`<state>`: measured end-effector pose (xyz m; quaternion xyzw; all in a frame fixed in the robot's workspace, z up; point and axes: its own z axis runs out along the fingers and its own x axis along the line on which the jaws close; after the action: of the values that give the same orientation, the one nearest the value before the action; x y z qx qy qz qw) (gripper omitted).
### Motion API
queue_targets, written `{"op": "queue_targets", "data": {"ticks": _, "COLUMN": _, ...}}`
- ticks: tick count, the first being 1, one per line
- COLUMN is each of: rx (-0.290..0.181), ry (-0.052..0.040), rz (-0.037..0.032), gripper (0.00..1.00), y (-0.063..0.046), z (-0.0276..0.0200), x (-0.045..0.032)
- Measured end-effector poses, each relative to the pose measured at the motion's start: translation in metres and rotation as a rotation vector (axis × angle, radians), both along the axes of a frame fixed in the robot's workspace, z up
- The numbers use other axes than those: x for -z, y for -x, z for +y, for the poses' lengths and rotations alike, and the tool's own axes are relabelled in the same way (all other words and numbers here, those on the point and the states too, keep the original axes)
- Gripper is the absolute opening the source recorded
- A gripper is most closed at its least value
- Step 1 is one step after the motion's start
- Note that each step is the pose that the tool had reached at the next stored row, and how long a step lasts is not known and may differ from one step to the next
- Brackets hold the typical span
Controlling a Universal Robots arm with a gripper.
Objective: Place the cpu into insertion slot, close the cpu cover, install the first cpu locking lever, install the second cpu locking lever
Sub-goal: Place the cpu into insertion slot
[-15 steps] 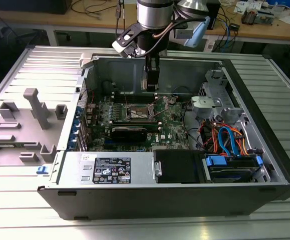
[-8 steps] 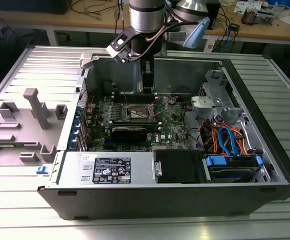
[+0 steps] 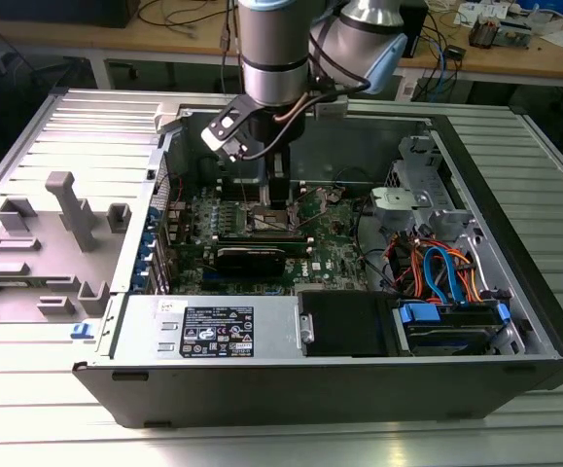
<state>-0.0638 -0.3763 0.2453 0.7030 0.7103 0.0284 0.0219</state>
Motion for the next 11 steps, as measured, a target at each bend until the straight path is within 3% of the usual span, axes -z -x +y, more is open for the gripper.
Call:
{"op": "queue_targets", "data": {"ticks": 6, "rx": -0.001, "ry": 0.0001, "rz": 0.0, "gripper": 0.55, "y": 0.003, "z": 0.0003, "x": 0.0139}}
{"op": "queue_targets", "data": {"ticks": 11, "rx": -0.001, "ry": 0.0015, "rz": -0.0001, "gripper": 0.55, "y": 0.003, "z": 0.0042, "x": 0.022}}
